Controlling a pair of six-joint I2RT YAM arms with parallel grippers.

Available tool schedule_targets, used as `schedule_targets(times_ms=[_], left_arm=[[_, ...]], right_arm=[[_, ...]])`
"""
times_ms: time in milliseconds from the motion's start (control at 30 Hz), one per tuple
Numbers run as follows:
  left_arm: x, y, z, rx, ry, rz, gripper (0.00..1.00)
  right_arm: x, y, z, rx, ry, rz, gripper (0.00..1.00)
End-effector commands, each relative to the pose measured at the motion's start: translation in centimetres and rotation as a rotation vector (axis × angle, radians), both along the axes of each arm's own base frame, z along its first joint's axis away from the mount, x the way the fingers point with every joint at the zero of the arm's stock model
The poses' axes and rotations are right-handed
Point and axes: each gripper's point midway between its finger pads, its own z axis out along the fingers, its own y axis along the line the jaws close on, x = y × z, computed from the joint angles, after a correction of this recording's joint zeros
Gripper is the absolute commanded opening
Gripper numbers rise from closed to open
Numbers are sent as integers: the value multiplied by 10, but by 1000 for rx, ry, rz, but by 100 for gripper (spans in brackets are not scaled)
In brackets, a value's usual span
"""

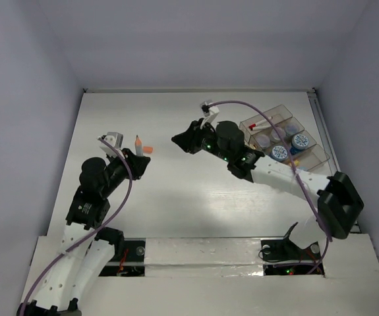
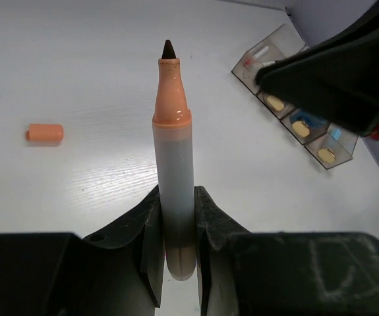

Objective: Sort the stationery into containers
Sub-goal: Move the pen cap to the center of the board.

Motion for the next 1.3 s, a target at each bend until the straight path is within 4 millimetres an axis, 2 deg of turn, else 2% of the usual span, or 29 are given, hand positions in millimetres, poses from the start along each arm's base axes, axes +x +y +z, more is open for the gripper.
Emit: schedule_targets(times_ms=[0,33,67,167,200,233,267,300,333,367,500,567,600,633,833,1100,1233,1267], left_arm=[[1,10,32,-14,-102,55,0],[1,11,33,-14,-103,61,0],[1,12,33,-13,-102,66,0],[0,13,33,-14,-104,71,0],[-1,13,33,-16,-105,68,0],[-1,12,33,-17,-103,62,0],[0,11,32,-17,-103,60,0],[-2,9,32,-17,-102,50,0],[-3,6,32,-18,-102,37,0],[-3,6,33,-17,-104,39,0],[-8,0,33,-18,-107,16,0],[-9,-1,34,-18,-110,12,0],[-11,-2,35,-18,-112,6,0],[-11,-1,35,-18,-115,11,0],[-14,-3,39,-19,-129,3,0],[-17,-5,39,-16,-131,-4,0],[-18,-7,39,-17,-130,-12,0],[-18,-7,39,-16,-131,-12,0]], right_arm=[[-2,24,-45,-124,78,126,21],[4,33,-77,-186,134,139,17],[4,41,-85,-197,151,171,11],[16,69,-109,-213,192,230,13],[20,75,-114,-214,201,237,17],[26,86,-107,-197,193,248,33],[28,95,-136,-219,242,273,40],[32,101,-142,-207,273,274,46],[34,107,-151,-207,295,279,57],[41,117,-165,-208,317,282,60],[56,134,-195,-193,399,252,68],[60,139,-201,-179,419,252,71],[64,144,-196,-166,411,251,73],[66,146,-210,-182,438,242,74],[83,154,-232,-182,477,175,75],[115,147,-252,-249,465,10,75],[126,144,-256,-289,441,-34,76],[125,142,-263,-314,456,-39,76]])
